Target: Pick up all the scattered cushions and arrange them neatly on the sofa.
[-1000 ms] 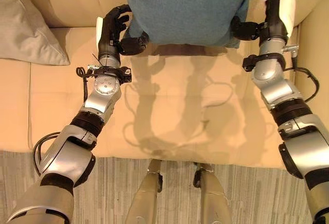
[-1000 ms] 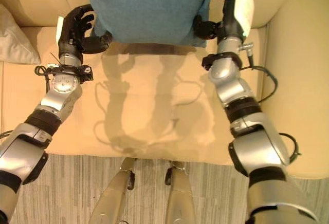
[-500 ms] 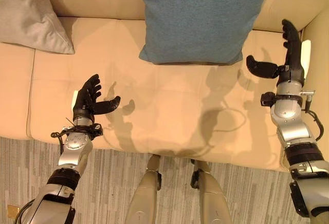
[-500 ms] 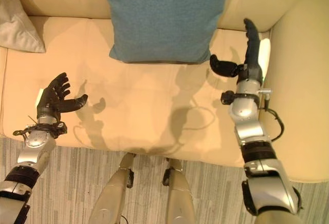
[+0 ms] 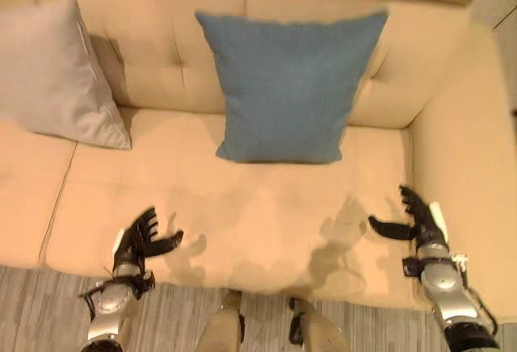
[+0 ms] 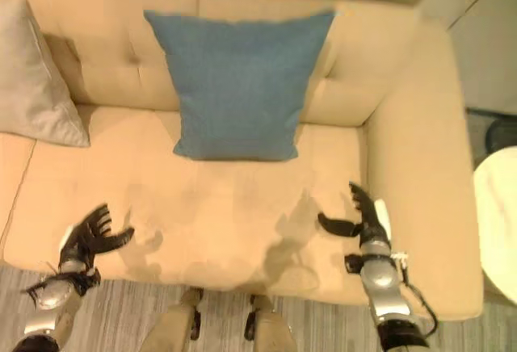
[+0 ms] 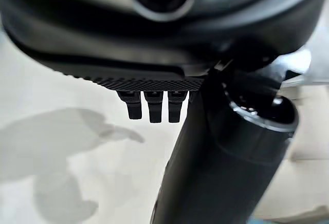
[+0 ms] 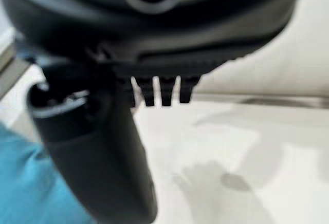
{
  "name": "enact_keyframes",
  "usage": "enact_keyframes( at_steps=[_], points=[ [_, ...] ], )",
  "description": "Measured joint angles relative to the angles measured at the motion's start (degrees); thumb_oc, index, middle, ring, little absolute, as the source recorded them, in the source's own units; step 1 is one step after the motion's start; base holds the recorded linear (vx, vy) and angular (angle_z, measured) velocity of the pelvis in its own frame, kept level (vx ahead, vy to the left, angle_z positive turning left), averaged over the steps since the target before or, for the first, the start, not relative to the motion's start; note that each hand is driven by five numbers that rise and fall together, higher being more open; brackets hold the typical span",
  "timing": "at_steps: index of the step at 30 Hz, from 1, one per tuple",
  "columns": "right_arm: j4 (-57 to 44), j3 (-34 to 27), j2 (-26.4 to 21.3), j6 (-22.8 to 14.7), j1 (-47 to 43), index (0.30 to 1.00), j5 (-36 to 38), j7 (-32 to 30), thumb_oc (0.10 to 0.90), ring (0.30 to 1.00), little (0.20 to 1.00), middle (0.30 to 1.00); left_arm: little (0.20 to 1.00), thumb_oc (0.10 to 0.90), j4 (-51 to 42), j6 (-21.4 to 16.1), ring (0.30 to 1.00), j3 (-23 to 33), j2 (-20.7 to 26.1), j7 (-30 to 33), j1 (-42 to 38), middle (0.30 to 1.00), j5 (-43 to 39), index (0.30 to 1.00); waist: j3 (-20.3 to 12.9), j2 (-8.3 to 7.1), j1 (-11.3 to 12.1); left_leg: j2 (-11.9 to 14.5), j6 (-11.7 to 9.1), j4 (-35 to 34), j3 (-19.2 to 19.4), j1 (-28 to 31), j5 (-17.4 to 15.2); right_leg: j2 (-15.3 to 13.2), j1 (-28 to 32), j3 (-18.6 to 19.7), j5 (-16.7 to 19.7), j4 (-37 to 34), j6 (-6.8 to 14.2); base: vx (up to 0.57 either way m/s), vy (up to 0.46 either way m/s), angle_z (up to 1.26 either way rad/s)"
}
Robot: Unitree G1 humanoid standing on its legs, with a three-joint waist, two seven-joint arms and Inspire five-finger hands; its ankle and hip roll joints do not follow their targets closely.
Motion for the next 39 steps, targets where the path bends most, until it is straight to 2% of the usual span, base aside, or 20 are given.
enact_keyframes(
  at_steps=[8, 12, 14, 15, 16, 17, 18, 21, 22, 23, 25, 26, 28, 31, 32, 33, 34, 35, 38, 39],
  points=[
    [13.68, 5.95, 4.73, 1.38, 7.62, 0.900, -3.87, 2.34, 0.800, 0.900, 0.900, 0.900, 0.900, 0.800, 19.97, 2.46, 0.900, -0.32, -9.39, -0.94, 6.69, 0.900, 6.93, 0.900, -8.62, 0.97, 0.34, 1.53, -0.01, 0.17, -0.18, 4.33, -1.89, 1.68, 4.77, -0.18, -2.17, -0.38, -0.48, -0.02, -0.067, 0.02],
    [18.63, 7.59, 5.39, 1.94, 7.83, 0.900, -3.94, 2.45, 0.800, 0.900, 0.900, 0.900, 0.900, 0.800, 24.94, 3.67, 0.900, -2.43, -10.50, -0.68, 7.21, 0.900, 11.59, 0.900, -8.79, 1.79, 0.34, 1.69, -0.72, 3.63, -1.20, 1.70, -1.58, 2.21, 4.39, -1.75, -2.18, 0.15, -1.32, -0.22, -0.032, 0.18],
    [22.43, 8.12, 5.55, 2.35, 6.51, 0.900, -4.49, 2.41, 0.800, 0.900, 0.900, 0.900, 0.900, 0.800, 26.38, 3.65, 0.900, -2.26, -10.26, -0.63, 4.72, 0.900, 12.11, 0.900, -7.93, -0.25, 0.30, -0.20, -7.33, 4.92, -0.50, -1.50, 1.98, -0.92, 1.90, -3.30, -0.15, -0.12, -5.18, -0.20, 0.015, 0.31],
    [23.02, 8.07, 5.70, 2.56, 5.39, 0.900, -4.90, 2.38, 0.800, 0.900, 0.900, 0.900, 0.900, 0.800, 26.42, 3.63, 0.900, -1.71, -10.28, -0.63, 3.71, 0.900, 12.17, 0.900, -7.16, -1.52, 0.63, -1.42, -5.38, 9.01, 1.10, -2.10, -0.02, -2.56, 1.85, -2.96, 0.22, -0.44, -5.44, -0.16, 0.047, -0.01],
    [23.10, 8.07, 5.80, 2.55, 4.98, 0.900, -5.14, 2.36, 0.800, 0.900, 0.900, 0.900, 0.900, 0.800, 26.49, 3.63, 0.900, -1.08, -10.02, -0.61, 3.51, 0.900, 12.21, 0.900, -6.58, -2.54, 0.46, -2.05, -2.72, 15.13, 2.14, -1.91, -4.31, -4.06, 1.80, -3.11, 1.24, -0.38, -5.87, -0.12, 0.067, -0.06],
    [23.37, 8.04, 5.52, 2.58, 4.88, 0.900, -5.28, 2.35, 0.800, 0.900, 0.900, 0.900, 0.900, 0.800, 26.85, 3.69, 0.900, -1.13, -9.93, -0.62, 3.54, 0.900, 12.32, 0.900, -6.55, -2.60, -0.31, -1.56, -2.39, 23.13, 2.66, -0.33, -9.13, -4.96, 2.50, -3.20, 1.65, -0.07, -5.49, -0.13, 0.094, 0.01],
    [23.69, 8.09, 5.37, 2.69, 4.97, 0.900, -5.49, 2.36, 0.800, 0.900, 0.900, 0.900, 0.900, 0.800, 26.91, 3.68, 0.900, -1.15, -10.06, -0.62, 3.59, 0.900, 12.44, 0.900, -6.87, -2.03, -0.66, -1.17, -2.54, 25.10, 2.78, 1.39, -10.78, -5.00, 2.82, -3.29, 1.77, -0.07, -5.30, -0.12, 0.109, 0.15],
    [23.83, 9.20, 4.66, 3.50, 5.50, 0.900, -6.14, 2.40, 0.800, 0.900, 0.900, 0.900, 0.900, 0.800, 26.18, 3.66, 0.900, -1.53, -10.62, -0.64, 2.12, 0.900, 12.55, 0.900, -7.63, -0.75, -2.55, 0.47, -1.81, 24.24, 3.92, 6.09, -14.48, -5.57, 1.55, -4.29, 3.01, 0.51, -4.30, -0.13, 0.111, 0.22],
    [23.84, 9.26, 4.63, 3.67, 5.54, 0.900, -6.48, 2.41, 0.800, 0.900, 0.900, 0.900, 0.900, 0.800, 25.95, 3.66, 0.900, -2.15, -10.82, -0.69, 1.59, 0.900, 12.56, 0.900, -7.92, -0.25, -3.07, 0.52, -1.49, 22.13, 4.83, 7.02, -14.96, -5.82, 1.24, -4.91, 3.58, 0.48, -3.68, -0.17, 0.135, 0.52],
    [24.58, 9.25, 4.68, 4.07, 5.50, 0.900, -7.71, 2.44, 0.800, 0.900, 0.900, 0.900, 0.900, 0.800, 24.85, 3.59, 0.900, -5.15, -11.10, -0.74, 0.01, 0.900, 12.57, 0.900, -8.47, 0.55, -4.44, 0.12, -0.83, 13.95, 6.24, 9.41, -15.36, -6.36, -0.60, -5.70, 3.63, 1.92, -2.00, -0.19, 0.157, 0.60],
    [25.20, 9.24, 5.35, 4.80, 4.89, 0.900, -8.47, 2.48, 0.800, 0.900, 0.900, 0.900, 0.900, 0.800, 23.44, 3.57, 0.900, -6.68, -11.21, -0.67, -1.50, 0.900, 12.58, 0.900, -8.44, -0.44, -4.16, -1.08, 1.44, 9.49, 6.52, 10.28, -15.79, -7.74, -3.15, -5.73, 4.54, 3.47, -0.22, -0.25, 0.176, 0.23],
    [26.16, 9.31, 6.94, 5.06, 3.78, 0.900, -9.47, 2.46, 0.800, 0.900, 0.900, 0.900, 0.900, 0.800, 23.08, 3.40, 0.900, -7.21, -10.97, -0.66, -2.05, 0.900, 12.60, 0.900, -8.45, -3.18, -4.08, -3.76, 3.14, 8.50, 7.11, 10.04, -14.32, -10.47, -4.42, -4.16, 5.93, 3.73, 1.89, -0.22, 0.129, -0.07],
    [26.18, 10.14, 7.62, 5.29, 3.82, 0.900, -10.01, 2.42, 0.800, 0.900, 0.900, 0.900, 0.900, 0.800, 23.73, 3.65, 0.900, -8.11, -10.79, -0.60, -1.87, 0.900, 12.67, 0.900, -8.91, -4.40, -4.13, -6.04, 4.14, 8.61, 7.23, 10.09, -13.85, -12.04, -5.02, -3.31, 4.95, 4.54, 3.52, -0.21, 0.115, -0.06],
    [26.21, 11.04, 9.10, 5.53, 3.60, 0.900, -10.39, 2.41, 0.800, 0.900, 0.900, 0.900, 0.900, 0.800, 24.76, 3.71, 0.900, -8.08, -9.24, -0.37, -0.97, 0.900, 14.01, 0.900, -8.85, -6.57, -3.90, -8.51, 5.71, 10.78, 8.33, 9.31, -14.33, -14.27, -6.37, -1.18, 9.19, 6.24, 3.39, -0.24, 0.081, -0.17],
    [26.92, 11.43, 9.46, 5.63, 2.72, 0.900, -10.82, 2.43, 0.800, 0.900, 0.900, 0.900, 0.900, 0.800, 25.90, 3.74, 0.900, -8.03, -8.75, 0.25, -0.97, 0.900, 14.55, 0.900, -8.40, -6.13, -3.41, -8.50, 6.61, 13.09, 9.67, 7.61, -14.97, -14.00, -7.93, -0.09, 13.78, 6.10, 4.47, -0.22, 0.056, -0.37],
    [27.54, 11.48, 9.44, 5.66, 1.69, 0.900, -10.92, 2.43, 0.800, 0.900, 0.900, 0.900, 0.900, 0.800, 26.01, 3.84, 0.900, -7.89, -8.73, 0.64, -0.96, 0.900, 14.60, 0.900, -7.90, -5.61, -3.26, -7.79, 6.94, 13.78, 10.07, 6.66, -15.15, -13.56, -8.24, 0.43, 16.16, 5.24, 5.24, -0.18, 0.056, -0.31],
    [27.90, 11.55, 9.43, 5.68, 0.81, 0.900, -11.02, 2.37, 0.800, 0.900, 0.900, 0.900, 0.900, 0.800, 26.07, 3.94, 0.900, -7.64, -8.51, 0.80, -1.05, 0.900, 14.93, 0.900, -7.37, -4.79, -3.16, -7.09, 7.94, 13.82, 10.45, 5.99, -15.05, -12.72, -8.21, 1.35, 16.18, 5.66, 5.19, -0.09, 0.028, -0.15],
    [28.42, 11.57, 9.37, 6.08, 0.72, 0.900, -11.30, 2.48, 0.800, 0.900, 0.900, 0.900, 0.900, 0.800, 25.82, 4.05, 0.900, -6.73, -8.75, 1.12, -1.17, 0.900, 15.17, 0.900, -6.49, -2.89, -2.20, -5.15, 8.36, 12.40, 10.23, 6.58, -14.18, -9.91, -8.66, 1.49, 6.97, 12.42, 6.94, -0.13, 0.023, -0.01],
    [28.48, 11.54, 9.37, 6.24, 1.25, 0.900, -11.38, 2.51, 0.800, 0.900, 0.900, 0.900, 0.900, 0.800, 26.04, 4.43, 0.900, -6.22, -8.03, 1.69, -0.34, 0.900, 15.71, 0.900, -6.49, -1.87, -0.93, -3.23, 7.53, 9.26, 10.34, 7.00, -10.72, -5.53, -8.11, 2.99, -7.97, 25.36, 4.28, -0.10, -0.038, -0.02],
    [28.45, 11.58, 9.37, 6.23, 1.25, 0.900, -11.38, 2.51, 0.800, 0.900, 0.900, 0.900, 0.900, 0.800, 26.02, 4.48, 0.900, -5.76, -8.01, 1.75, 0.06, 0.900, 15.97, 0.900, -6.70, -1.49, -0.66, -2.58, 7.03, 8.33, 10.36, 7.12, -9.88, -4.34, -7.09, 2.92, -10.85, 26.75, 3.90, -0.07, -0.086, -0.06]
  ],
)
